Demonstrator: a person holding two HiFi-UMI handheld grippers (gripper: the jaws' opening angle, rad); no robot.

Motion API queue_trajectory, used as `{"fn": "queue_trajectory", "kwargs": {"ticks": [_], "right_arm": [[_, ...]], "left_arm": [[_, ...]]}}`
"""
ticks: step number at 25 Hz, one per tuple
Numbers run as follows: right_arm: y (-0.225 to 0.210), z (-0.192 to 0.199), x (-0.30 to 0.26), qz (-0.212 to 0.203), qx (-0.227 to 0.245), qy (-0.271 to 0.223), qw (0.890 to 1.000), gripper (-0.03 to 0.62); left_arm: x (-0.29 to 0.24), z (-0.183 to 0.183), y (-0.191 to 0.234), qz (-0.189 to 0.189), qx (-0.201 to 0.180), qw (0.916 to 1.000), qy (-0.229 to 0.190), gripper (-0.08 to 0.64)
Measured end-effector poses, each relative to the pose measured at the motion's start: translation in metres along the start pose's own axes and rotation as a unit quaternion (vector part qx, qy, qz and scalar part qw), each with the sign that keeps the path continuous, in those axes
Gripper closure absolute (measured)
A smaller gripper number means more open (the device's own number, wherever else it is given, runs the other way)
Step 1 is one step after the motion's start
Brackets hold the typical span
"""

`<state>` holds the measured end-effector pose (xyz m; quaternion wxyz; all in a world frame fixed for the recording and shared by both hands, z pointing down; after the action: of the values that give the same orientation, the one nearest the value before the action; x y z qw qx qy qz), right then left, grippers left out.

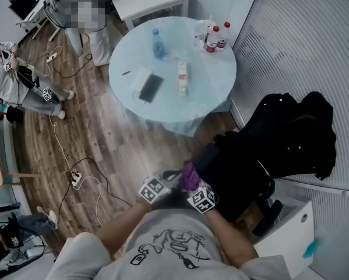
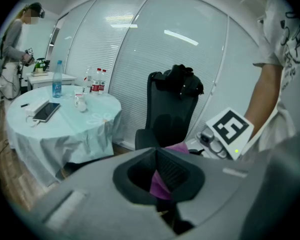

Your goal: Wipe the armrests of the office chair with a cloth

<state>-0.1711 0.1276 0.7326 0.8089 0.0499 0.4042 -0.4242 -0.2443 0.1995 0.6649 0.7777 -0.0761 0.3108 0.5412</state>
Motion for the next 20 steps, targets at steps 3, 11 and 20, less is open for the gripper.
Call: {"fn": "queue_trajectory", "kwargs": {"ticks": [3, 11, 20], "right_arm": [[-0.002, 0.000, 0.001, -0.008, 0.006, -0.001, 1.000, 0.563], [-0.025, 0.001, 0.009, -0.012, 0.016, 0.002, 1.000, 0.563], [-0.081, 0.001, 0.026, 0.019, 0.007, 0.010, 1.000, 0.563]], "left_arm": [[0.000, -0.001, -0.001, 0.001, 0.000, 1.0000, 0.000, 0.560], [0.003, 0.000, -0.002, 0.000, 0.001, 1.0000, 0.002, 0.560], [0.008, 0.001, -0.001, -0.003, 0.006, 1.0000, 0.003, 0.560]]}}
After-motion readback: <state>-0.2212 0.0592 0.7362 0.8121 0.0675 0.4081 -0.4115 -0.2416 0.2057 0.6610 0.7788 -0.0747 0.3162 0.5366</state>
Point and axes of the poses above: the fingertips, and each gripper's own axes: x backward along the fingers, y to its left, z out of its underside, the point moved 6 cm from there along x, backward along the fingers, and after that the axes turned 10 degrees about -z, right-handed, at the moved point
